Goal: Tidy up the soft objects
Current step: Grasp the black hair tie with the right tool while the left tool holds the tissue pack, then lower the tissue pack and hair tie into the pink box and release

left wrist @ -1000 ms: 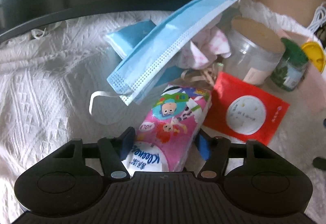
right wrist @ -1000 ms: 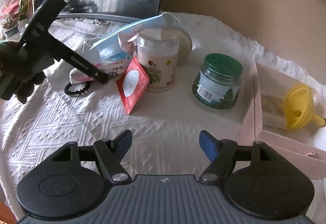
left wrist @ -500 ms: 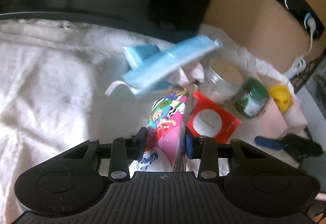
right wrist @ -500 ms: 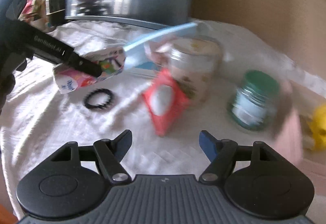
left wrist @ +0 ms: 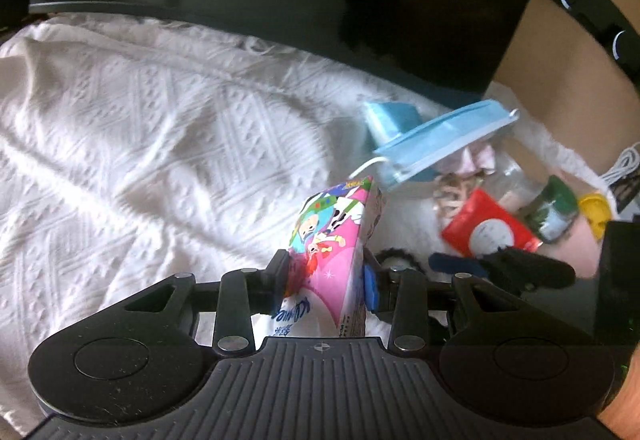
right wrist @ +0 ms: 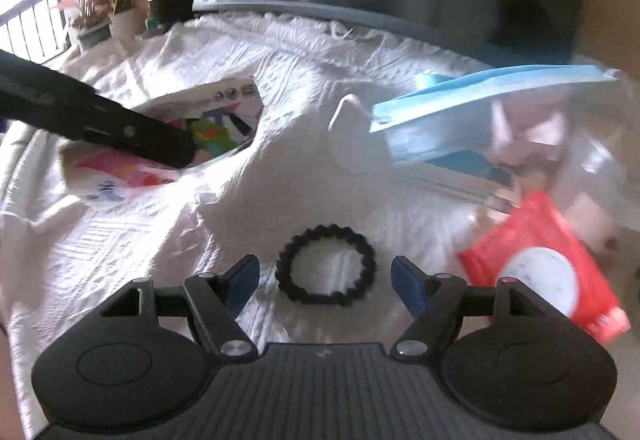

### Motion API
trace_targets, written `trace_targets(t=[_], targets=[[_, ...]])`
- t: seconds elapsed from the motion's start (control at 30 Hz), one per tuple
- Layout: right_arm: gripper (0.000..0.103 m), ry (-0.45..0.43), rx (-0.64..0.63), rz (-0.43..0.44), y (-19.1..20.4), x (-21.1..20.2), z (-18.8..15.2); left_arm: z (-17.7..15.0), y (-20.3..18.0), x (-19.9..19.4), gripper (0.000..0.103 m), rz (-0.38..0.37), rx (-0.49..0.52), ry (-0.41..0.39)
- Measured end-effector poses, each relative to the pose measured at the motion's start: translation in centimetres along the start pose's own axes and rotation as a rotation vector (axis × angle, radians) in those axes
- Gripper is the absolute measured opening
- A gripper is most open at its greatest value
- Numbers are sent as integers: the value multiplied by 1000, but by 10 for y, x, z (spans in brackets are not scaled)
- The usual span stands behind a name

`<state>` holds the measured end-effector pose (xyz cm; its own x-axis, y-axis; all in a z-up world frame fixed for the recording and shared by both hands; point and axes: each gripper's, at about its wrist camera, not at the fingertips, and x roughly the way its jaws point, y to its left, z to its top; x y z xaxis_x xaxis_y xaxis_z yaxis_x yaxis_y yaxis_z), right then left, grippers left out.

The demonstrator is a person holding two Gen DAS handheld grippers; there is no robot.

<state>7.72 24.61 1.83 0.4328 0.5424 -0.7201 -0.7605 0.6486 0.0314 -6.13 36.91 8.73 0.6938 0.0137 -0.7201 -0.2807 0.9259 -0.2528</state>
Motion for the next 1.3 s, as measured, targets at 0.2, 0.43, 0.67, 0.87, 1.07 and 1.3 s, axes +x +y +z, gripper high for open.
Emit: trace_targets(t=[0.2, 0.43, 0.67, 0.87, 1.07, 1.3], targets=[[28, -19, -4, 4, 2, 0, 3, -3, 9, 4, 41, -23, -19, 7], [17, -38, -3, -4, -7, -33, 5, -6, -6, 8, 41, -50, -14, 18], [17, -155, 50, -70, -47, -102, 9, 6, -67, 9, 41, -130, 60, 2], [17, -291, 91, -253, -116, -191, 8, 37, -159, 4, 41, -283, 156, -63], [17, -328, 151, -454, -198, -259, -10, 60, -267, 29, 41, -487, 213, -65], [22, -333, 348, -428, -291, -289, -45, 71, -359, 93, 44, -688, 116, 43]])
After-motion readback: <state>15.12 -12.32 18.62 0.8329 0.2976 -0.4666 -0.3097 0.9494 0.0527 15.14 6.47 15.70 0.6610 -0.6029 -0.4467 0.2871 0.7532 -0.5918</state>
